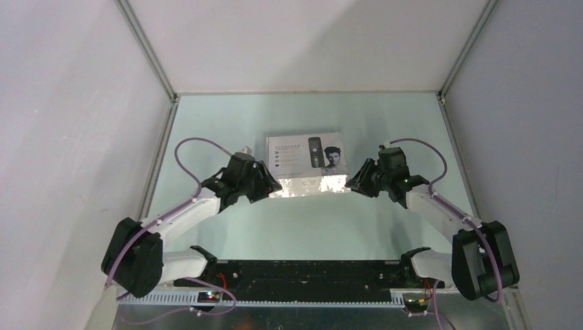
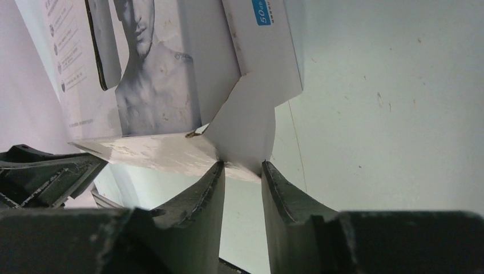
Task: Sort the hair-cutting tools
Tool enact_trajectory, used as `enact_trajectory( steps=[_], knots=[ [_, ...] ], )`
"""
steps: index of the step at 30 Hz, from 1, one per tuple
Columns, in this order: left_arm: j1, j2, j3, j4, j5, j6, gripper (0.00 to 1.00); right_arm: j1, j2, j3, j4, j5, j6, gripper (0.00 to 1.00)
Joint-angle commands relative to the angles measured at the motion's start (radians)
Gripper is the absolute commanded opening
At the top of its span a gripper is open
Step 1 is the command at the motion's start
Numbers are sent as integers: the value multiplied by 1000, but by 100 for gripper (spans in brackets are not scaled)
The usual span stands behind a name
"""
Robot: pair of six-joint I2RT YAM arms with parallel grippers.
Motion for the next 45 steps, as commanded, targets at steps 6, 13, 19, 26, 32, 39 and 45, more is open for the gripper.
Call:
enact_trajectory(
  steps=[6, 13, 19, 26, 32, 39, 45],
  knots=[
    [-20, -75, 81, -127, 72, -15, 60, 43, -89, 2, -80, 16, 109, 32],
    [-20, -141, 33, -138, -1, 95, 75, 132, -156, 3, -117, 97, 41, 45],
    [-19, -180, 44, -72, -75, 266, 85, 156, -271, 2, -88, 151, -110, 58],
    [-18, -307, -64, 95, -187, 402, 90, 152, -297, -3, 68, 216, -411, 66],
    [-19, -315, -120, 217, -216, 509, 93, 122, -203, -11, 237, 72, -654, 69],
    [-19, -218, -111, 243, -202, 558, 95, 62, -79, -11, 317, -53, -694, 70],
    [-19, -127, -101, 312, -166, 572, 95, 30, -20, -14, 293, -117, -704, 72]
  ],
)
